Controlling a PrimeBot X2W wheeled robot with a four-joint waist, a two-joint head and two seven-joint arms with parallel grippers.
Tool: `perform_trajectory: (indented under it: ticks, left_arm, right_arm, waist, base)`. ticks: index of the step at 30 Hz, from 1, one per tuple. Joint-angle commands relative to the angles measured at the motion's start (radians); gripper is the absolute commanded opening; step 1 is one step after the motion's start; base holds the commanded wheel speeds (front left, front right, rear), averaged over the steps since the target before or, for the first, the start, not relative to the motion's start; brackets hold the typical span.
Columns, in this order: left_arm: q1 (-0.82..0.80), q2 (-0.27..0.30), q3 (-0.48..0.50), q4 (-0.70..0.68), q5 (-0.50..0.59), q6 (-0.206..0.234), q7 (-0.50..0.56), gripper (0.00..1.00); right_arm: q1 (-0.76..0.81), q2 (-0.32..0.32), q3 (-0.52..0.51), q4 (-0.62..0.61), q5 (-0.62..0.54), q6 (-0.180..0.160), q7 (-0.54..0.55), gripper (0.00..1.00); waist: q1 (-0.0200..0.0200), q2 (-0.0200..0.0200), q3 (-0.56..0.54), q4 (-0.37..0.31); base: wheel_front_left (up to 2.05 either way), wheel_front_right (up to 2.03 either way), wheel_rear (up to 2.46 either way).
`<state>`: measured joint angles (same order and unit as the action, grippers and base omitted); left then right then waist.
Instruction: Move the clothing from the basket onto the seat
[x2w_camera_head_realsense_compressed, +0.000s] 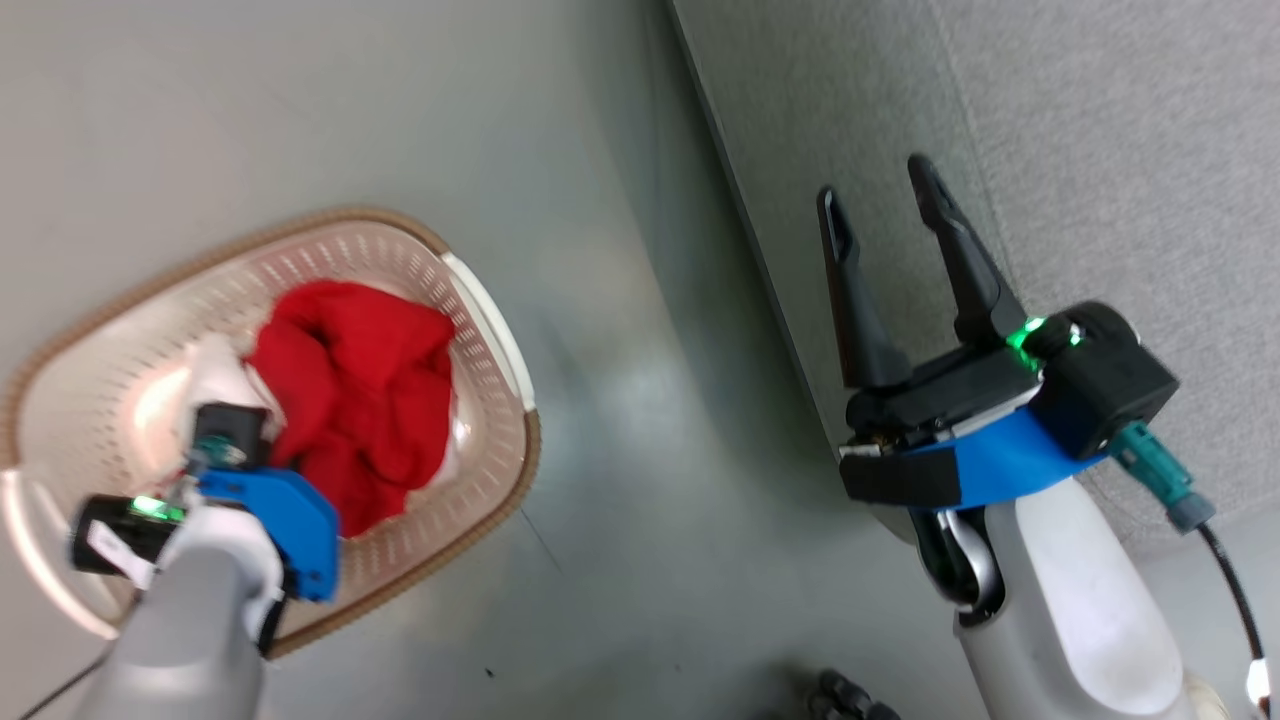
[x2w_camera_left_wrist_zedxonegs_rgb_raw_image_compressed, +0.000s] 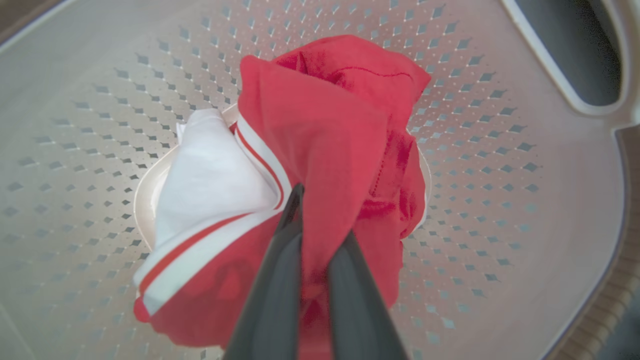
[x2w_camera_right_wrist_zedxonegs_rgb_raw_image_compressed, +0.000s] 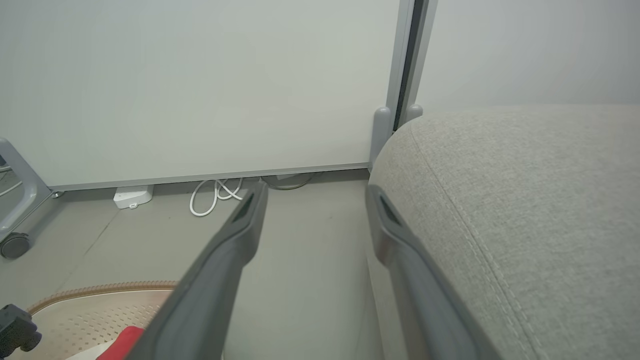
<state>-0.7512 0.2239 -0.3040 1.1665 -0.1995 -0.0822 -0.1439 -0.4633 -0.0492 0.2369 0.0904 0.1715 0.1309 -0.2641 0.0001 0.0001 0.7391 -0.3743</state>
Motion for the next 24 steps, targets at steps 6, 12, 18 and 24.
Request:
perform_trajectory:
  ticks: [6, 12, 18, 24]
  left_arm:
    - [0.046, -0.083, -0.079, 0.045, 0.022, -0.036, -0.013, 0.00]
    - [0.077, -0.147, -0.143, 0.046, -0.008, -0.048, -0.020, 0.00]
    - [0.113, -0.169, -0.261, -0.048, -0.111, -0.049, -0.032, 0.00]
    - [0.102, -0.172, -0.374, -0.170, -0.235, -0.049, -0.025, 0.00]
  right_arm:
    - [0.072, -0.002, -0.008, 0.070, -0.053, 0.000, 0.000, 1.00]
    - [0.143, -0.003, -0.029, 0.127, -0.073, 0.000, 0.000, 1.00]
    - [0.212, -0.003, -0.059, 0.163, -0.083, 0.000, 0.000, 1.00]
    - [0.282, -0.002, -0.091, 0.178, -0.094, 0.000, 0.000, 1.00]
  waist:
    - [-0.0001, -0.0001, -0.253, 0.119]
    - [-0.0001, -0.0001, -0.446, 0.202]
    - [-0.0001, -0.0001, -0.576, 0.255]
    - [-0.0001, -0.0001, -0.654, 0.293]
  base:
    - [0.00, 0.00, 0.00]
    - [0.00, 0.00, 0.00]
    - [0.00, 0.00, 0.00]
    - [0.00, 0.00, 0.00]
